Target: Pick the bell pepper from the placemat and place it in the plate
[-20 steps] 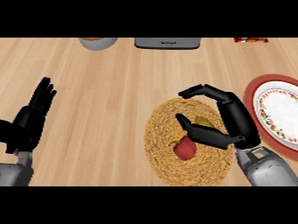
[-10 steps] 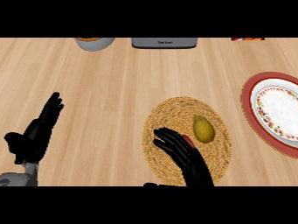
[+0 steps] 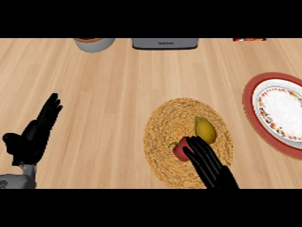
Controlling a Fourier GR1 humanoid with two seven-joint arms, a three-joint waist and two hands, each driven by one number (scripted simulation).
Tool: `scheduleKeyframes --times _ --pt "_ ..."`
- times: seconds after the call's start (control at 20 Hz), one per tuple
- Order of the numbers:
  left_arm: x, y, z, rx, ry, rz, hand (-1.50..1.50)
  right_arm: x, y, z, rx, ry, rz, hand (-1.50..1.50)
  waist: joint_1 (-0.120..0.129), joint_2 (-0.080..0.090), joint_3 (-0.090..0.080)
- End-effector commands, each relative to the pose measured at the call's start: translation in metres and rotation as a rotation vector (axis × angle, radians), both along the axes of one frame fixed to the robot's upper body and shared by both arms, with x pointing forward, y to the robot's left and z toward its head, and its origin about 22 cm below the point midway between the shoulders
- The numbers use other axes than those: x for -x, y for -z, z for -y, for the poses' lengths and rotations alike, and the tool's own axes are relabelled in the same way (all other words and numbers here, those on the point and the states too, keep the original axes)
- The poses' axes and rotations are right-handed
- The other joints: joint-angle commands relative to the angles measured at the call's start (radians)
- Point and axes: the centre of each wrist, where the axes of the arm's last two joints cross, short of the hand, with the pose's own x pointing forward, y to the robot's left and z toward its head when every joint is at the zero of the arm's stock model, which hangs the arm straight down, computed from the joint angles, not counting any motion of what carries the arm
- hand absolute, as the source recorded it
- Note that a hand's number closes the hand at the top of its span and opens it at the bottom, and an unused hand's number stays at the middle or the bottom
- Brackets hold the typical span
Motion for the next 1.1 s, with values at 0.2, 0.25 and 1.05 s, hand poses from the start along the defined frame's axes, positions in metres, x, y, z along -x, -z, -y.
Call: scheduleKeyframes --times 0.2,0.25,1.05 --pt "-0.004 -0.001 -0.007 -0.011 0.003 0.000 0.00 0.019 -0.023 0.007 0.350 0.107 -0.185 -1.50 -0.001 0.000 -0.001" --pt "-0.005 -0.007 -0.004 0.011 0.007 0.017 0.00 0.013 -0.032 0.015 0.375 0.124 -0.208 -1.50 0.004 0.001 0.000" --pt "-0.010 0.004 0.004 0.013 0.018 0.011 0.00 -0.035 -0.034 -0.016 0.574 0.219 -0.396 -1.50 0.011 0.004 0.002"
